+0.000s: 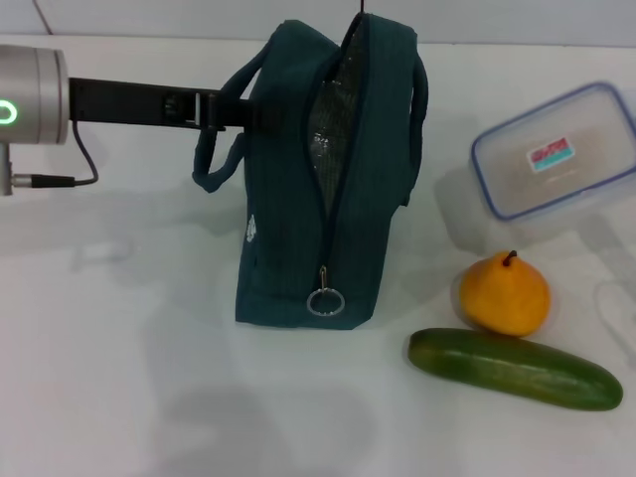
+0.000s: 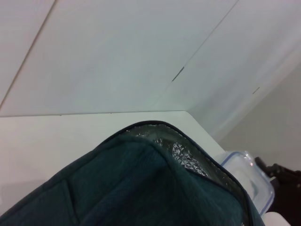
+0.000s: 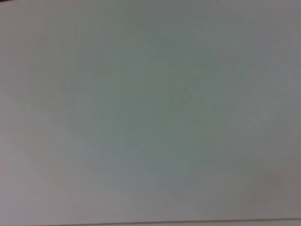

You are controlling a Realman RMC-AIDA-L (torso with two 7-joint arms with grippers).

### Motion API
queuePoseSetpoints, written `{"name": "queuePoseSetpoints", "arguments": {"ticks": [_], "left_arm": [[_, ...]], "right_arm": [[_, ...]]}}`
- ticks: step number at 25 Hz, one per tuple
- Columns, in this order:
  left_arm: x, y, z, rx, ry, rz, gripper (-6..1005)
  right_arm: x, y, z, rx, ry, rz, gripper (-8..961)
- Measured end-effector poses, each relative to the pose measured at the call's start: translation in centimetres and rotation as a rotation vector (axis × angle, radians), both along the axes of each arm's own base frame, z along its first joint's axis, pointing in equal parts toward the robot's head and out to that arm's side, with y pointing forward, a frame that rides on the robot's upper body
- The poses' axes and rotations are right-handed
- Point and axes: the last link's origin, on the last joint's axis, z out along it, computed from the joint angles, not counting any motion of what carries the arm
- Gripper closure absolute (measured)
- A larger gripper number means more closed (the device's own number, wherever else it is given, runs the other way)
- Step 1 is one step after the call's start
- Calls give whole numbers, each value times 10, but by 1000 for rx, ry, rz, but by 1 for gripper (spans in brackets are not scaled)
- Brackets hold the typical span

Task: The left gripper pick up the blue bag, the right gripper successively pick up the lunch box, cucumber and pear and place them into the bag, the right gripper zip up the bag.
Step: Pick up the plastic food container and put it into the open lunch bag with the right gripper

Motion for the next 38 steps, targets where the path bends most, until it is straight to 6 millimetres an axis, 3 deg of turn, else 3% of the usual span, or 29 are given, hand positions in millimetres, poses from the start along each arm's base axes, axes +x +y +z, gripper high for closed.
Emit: {"name": "queuePoseSetpoints", "arguments": {"ticks": [25, 38], "left_arm": [[16, 5, -4, -22, 26, -58, 920], [33, 14, 3, 43, 85, -123, 919]], "right_arm": [[-2, 1, 7, 5, 155, -26, 849], [-42, 16, 24, 110, 288, 149, 847]]}}
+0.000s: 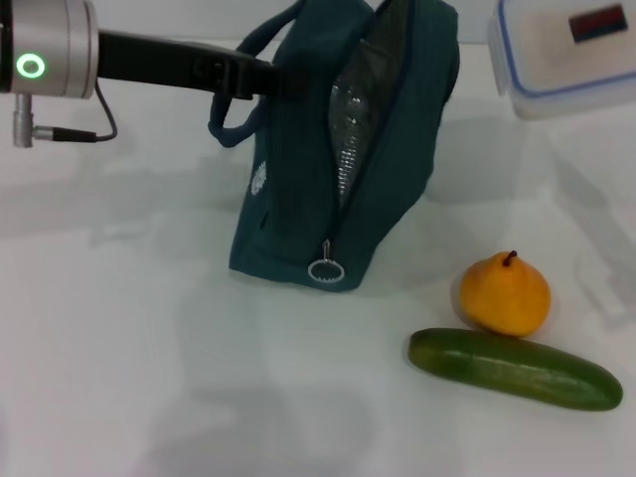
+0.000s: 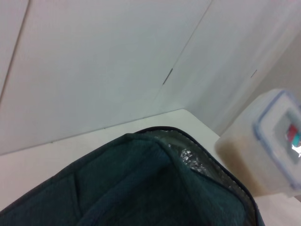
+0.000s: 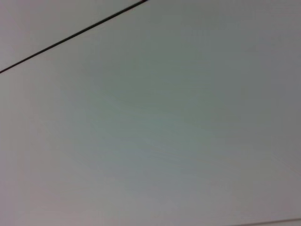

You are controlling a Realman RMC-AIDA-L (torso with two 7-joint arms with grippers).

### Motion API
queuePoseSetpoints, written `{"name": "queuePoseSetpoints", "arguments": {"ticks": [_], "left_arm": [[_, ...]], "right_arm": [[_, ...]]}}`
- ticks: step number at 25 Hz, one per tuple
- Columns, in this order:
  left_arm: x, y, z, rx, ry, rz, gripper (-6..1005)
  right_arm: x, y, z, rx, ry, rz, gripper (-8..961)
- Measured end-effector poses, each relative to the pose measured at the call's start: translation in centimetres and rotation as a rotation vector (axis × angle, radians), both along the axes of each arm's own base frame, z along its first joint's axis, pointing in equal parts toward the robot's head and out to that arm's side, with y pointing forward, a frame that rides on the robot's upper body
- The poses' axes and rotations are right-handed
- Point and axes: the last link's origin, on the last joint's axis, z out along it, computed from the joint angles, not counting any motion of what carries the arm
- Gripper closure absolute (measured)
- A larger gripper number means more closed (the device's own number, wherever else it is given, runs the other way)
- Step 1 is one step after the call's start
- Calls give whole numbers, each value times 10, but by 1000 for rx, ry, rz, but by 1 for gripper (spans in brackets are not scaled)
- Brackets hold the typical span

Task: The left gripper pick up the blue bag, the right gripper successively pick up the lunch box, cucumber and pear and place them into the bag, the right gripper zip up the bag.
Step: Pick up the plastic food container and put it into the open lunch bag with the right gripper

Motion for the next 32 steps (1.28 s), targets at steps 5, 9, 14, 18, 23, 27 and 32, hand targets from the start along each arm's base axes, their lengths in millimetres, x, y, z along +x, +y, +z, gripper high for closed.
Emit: {"name": "queuePoseSetpoints", "arguments": {"ticks": [5, 9, 14, 18, 23, 27, 32], "left_arm": [[3, 4, 1, 21, 9, -4, 919], [5, 8, -2, 26, 32, -7, 918], [12, 7, -11, 1, 45, -26, 918], [20, 8, -17, -17, 49, -21, 918], [22, 9, -18, -23, 46, -21, 917], [25, 8, -18, -31, 22, -19, 917], [24, 6, -18, -35, 2, -14, 916]], "right_arm": [[-14, 4, 7, 45, 28, 69, 847], [-23, 9, 13, 78, 39, 105, 847], [-38, 21, 12, 75, 33, 149, 846], [-49, 31, 9, 58, 18, 171, 846], [-57, 40, 0, 36, -37, 162, 845], [-56, 48, -14, -29, -115, 127, 845], [-49, 50, -28, -82, -187, 74, 844]]}}
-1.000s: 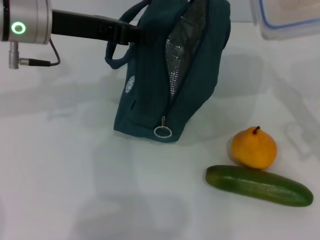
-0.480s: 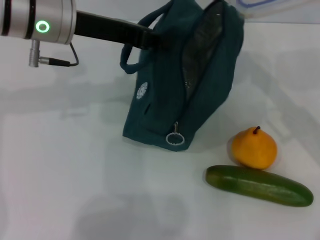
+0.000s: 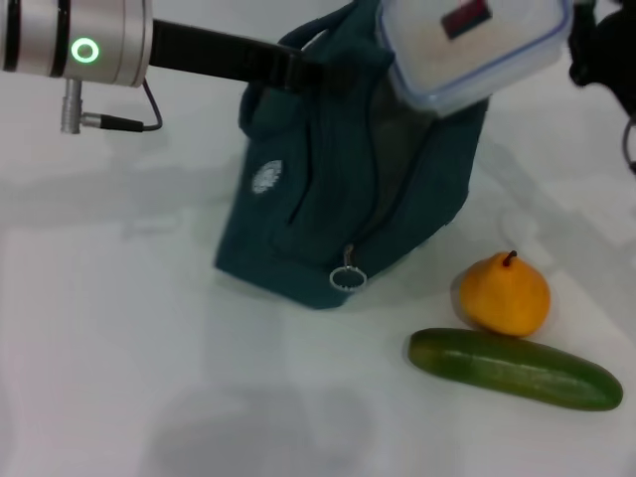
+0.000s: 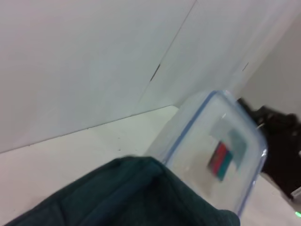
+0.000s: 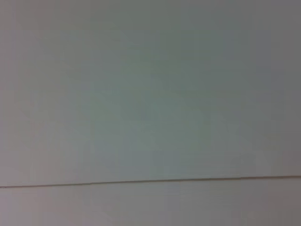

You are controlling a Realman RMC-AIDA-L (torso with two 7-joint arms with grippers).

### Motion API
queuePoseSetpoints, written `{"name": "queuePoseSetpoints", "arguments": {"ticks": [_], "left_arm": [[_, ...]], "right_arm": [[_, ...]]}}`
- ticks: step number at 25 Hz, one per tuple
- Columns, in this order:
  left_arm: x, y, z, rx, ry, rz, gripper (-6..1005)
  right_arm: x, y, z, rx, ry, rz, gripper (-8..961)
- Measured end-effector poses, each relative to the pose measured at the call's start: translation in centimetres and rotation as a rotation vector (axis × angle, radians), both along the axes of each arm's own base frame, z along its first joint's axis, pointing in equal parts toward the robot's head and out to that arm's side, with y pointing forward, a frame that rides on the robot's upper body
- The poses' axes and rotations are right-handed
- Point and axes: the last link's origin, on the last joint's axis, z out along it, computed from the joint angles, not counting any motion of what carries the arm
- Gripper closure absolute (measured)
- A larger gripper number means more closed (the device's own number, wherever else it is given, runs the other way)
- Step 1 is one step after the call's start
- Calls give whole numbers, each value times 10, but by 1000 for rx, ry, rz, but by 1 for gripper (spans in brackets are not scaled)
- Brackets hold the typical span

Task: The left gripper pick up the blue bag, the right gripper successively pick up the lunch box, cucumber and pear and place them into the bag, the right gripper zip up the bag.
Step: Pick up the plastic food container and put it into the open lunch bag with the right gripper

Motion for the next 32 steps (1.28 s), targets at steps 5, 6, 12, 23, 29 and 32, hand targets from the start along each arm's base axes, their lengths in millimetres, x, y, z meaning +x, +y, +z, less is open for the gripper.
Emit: {"name": "queuePoseSetpoints", "arguments": {"ticks": [5, 6, 12, 23, 29, 32], "left_arm": [[-4, -2, 0, -3, -5, 11, 916], [-4, -2, -1, -3, -6, 11, 916], [-3, -2, -2, -8, -10, 12, 916], [7, -6, -10, -50, -49, -16, 915], [12, -9, -19, -86, -47, -35, 914], [14, -9, -18, -87, -54, -38, 914]], "right_arm": [[11, -2, -13, -48, -67, -60, 844], [12, -3, -16, -61, -78, -62, 844], [1, -9, -35, -152, -103, -20, 843], [4, -13, -47, -168, -202, -8, 842], [-11, -8, -54, -173, -260, 48, 842], [-15, -6, -56, -177, -273, 61, 842]]}}
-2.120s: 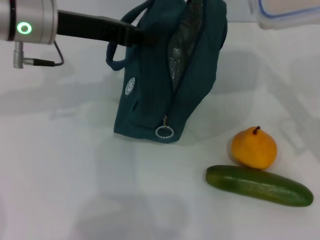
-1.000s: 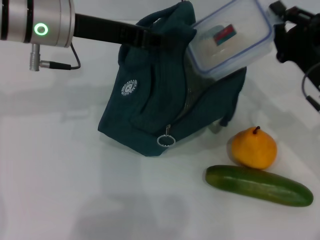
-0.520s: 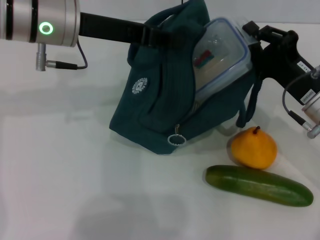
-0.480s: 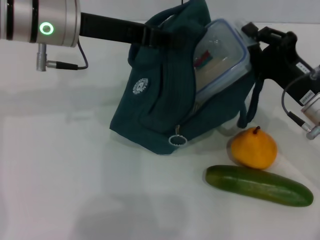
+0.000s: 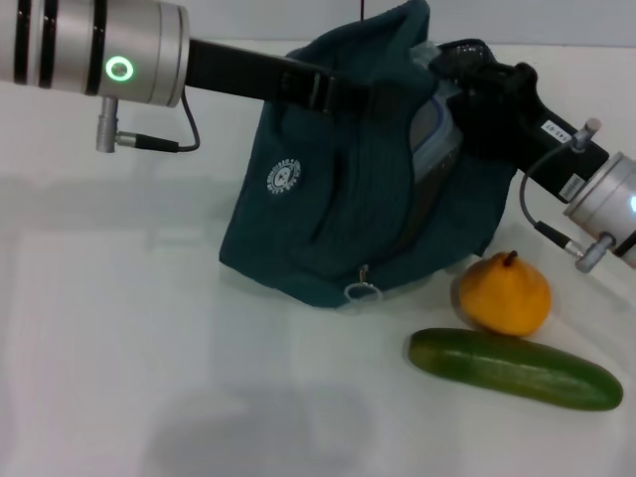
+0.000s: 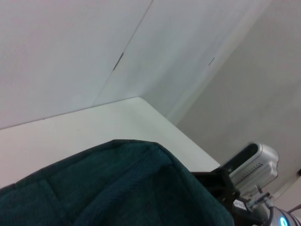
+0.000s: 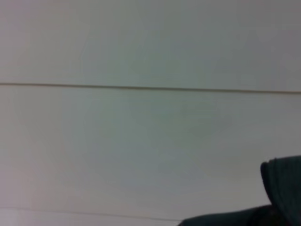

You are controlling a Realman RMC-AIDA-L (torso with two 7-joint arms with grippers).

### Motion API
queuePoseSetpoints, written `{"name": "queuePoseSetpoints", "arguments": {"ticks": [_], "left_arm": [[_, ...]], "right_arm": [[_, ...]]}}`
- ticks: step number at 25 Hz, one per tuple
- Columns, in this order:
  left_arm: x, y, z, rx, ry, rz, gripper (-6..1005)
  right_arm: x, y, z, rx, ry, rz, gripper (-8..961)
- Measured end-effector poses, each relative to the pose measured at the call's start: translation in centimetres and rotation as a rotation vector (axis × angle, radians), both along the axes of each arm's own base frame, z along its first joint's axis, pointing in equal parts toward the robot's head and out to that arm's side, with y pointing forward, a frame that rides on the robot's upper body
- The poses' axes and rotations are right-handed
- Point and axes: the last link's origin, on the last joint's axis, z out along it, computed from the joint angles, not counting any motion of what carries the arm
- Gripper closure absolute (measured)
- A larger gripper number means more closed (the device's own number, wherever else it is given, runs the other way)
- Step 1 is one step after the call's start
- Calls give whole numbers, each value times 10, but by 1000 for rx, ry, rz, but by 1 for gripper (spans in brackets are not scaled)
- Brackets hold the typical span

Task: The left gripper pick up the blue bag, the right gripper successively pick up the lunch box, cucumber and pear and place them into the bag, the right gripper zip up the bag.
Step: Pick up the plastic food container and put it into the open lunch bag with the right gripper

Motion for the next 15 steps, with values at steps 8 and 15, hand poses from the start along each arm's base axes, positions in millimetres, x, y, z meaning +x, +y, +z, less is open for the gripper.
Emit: {"name": "queuePoseSetpoints", "arguments": {"ticks": [8, 15], "left_arm": [[3, 1, 4, 9, -14, -10, 913], [4, 2, 9, 6, -30, -7, 913]], "right_arm": [[-7, -1, -4, -29, -32, 55, 841], [-6, -2, -2, -30, -64, 99, 840]]}}
